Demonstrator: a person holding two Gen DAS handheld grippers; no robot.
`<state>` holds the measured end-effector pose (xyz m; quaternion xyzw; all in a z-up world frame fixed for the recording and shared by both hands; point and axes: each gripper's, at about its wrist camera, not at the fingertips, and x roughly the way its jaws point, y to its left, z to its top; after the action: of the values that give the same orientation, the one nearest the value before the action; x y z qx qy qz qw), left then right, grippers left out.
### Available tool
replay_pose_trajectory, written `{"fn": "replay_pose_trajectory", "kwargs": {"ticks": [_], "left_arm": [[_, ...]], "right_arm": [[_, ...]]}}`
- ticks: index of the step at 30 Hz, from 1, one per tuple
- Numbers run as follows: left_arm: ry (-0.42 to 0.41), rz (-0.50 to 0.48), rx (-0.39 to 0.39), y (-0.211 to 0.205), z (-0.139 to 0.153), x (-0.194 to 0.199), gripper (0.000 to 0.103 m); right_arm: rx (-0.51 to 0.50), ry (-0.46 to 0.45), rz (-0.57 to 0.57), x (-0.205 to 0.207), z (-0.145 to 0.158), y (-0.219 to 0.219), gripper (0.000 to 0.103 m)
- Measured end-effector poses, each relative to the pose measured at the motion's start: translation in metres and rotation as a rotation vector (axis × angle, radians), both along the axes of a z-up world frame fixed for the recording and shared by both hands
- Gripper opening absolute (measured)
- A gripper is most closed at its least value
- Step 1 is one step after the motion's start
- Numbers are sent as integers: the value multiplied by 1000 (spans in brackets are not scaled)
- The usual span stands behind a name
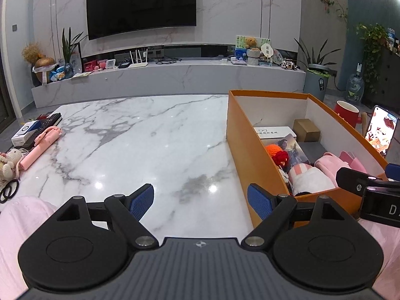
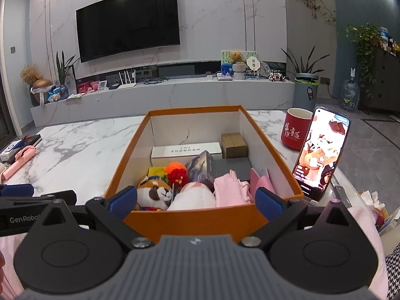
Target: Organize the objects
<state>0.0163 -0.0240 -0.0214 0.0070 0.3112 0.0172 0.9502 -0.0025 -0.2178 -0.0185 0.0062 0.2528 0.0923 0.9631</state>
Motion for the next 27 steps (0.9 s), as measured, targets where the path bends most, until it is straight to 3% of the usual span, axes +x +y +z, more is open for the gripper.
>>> {"fn": "replay_pose_trajectory", "kwargs": {"ticks": [27], "left_arm": [[-4,0,20,-3,6,-8,99]], "right_arm": [[7,-10,21,-13,2,0,101]]}}
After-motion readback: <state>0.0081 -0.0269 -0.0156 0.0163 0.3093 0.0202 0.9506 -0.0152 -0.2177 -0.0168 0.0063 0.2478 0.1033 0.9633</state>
